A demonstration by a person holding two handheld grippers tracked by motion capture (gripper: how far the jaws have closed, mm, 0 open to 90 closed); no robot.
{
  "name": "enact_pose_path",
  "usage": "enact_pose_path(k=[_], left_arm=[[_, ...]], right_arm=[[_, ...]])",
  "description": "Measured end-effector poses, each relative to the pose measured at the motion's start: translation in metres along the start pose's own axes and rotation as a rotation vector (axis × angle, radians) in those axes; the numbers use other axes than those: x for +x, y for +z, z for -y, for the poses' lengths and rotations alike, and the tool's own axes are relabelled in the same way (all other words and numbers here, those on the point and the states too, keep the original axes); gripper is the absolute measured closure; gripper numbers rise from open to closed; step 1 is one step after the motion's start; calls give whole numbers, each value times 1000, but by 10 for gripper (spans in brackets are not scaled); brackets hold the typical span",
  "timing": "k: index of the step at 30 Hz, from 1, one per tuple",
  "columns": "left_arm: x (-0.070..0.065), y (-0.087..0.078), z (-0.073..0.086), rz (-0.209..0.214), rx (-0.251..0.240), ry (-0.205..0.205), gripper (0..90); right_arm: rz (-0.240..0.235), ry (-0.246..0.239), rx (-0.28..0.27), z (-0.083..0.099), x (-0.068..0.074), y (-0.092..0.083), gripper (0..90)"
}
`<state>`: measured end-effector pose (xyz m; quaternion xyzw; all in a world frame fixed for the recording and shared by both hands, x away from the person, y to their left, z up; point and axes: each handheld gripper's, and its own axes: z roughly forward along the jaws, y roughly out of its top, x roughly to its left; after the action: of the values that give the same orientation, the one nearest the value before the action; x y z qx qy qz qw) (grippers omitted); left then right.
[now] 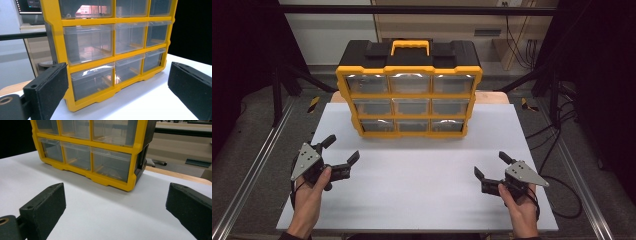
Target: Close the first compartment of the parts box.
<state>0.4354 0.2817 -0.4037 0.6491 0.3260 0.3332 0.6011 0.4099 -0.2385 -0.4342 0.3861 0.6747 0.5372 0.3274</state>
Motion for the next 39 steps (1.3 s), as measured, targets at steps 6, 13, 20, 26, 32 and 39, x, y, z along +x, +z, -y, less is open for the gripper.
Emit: enact_pose_path(k=[6,13,20,26,32,39], left_arm=[[3,-5,7,-8,-3,5,31],[6,-9,15,-1,-5,13,31],[7,-12,21,1,-1,14,31],[7,-14,23,9,0,20,31],[7,-15,30,12,14,19,30],[8,-18,34,17,21,22,30]], right_arm=[[-8,-5,3,0,0,1,29],[-6,-6,-1,1,0,0,29],[-6,-6,-2,1,-1,0,29],[-4,-6,-2,1,-1,0,29],[-4,-7,-2,1,-1,0,30],[-5,-7,-1,1,-1,1,30]])
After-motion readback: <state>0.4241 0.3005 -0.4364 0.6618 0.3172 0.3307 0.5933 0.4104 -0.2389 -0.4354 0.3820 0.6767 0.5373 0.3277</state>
